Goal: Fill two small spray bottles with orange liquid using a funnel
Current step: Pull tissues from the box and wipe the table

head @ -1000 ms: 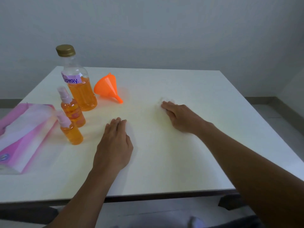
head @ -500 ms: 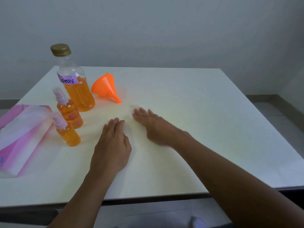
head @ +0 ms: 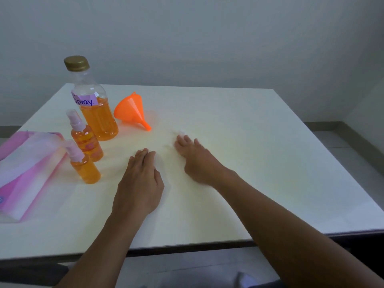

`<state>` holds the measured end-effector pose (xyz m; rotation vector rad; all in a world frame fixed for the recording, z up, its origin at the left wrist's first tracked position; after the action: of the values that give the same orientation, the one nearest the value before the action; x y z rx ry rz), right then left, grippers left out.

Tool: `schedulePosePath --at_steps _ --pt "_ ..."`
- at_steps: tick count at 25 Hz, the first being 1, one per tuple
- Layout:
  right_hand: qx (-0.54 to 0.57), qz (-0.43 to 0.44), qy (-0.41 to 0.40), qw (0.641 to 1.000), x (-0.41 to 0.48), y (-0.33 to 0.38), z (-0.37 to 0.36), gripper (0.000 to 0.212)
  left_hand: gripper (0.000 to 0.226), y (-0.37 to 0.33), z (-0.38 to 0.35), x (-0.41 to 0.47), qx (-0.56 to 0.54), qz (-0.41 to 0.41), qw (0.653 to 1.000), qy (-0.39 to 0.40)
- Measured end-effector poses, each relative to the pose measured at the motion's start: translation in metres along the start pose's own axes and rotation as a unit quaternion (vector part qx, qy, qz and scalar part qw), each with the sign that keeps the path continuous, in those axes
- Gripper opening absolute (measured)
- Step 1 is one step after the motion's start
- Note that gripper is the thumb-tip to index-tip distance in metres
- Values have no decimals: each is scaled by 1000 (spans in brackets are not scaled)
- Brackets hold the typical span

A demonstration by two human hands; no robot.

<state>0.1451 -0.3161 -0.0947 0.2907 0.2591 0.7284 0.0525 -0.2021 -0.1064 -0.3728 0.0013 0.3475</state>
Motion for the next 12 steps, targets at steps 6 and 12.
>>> schedulePosePath --at_steps 6,12 --pt "-42 -94 -25 994 -60 -135 25 83 53 -1 -1 -2 4 -2 1000 1" --pt "62 -295 -124 945 -30 -160 67 49 54 -1 -2 -1 1 1 1000 -2"
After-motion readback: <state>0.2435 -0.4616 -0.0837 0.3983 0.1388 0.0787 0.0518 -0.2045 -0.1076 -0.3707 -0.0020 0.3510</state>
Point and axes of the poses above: each hand's wrist, its own x-axis towards the middle knuckle, its own z-axis out of the back of the hand, y = z × x, the point moved 9 cm from there along x, towards the middle knuckle, and after that the axes turned 8 degrees about y, right-handed, at the moved point
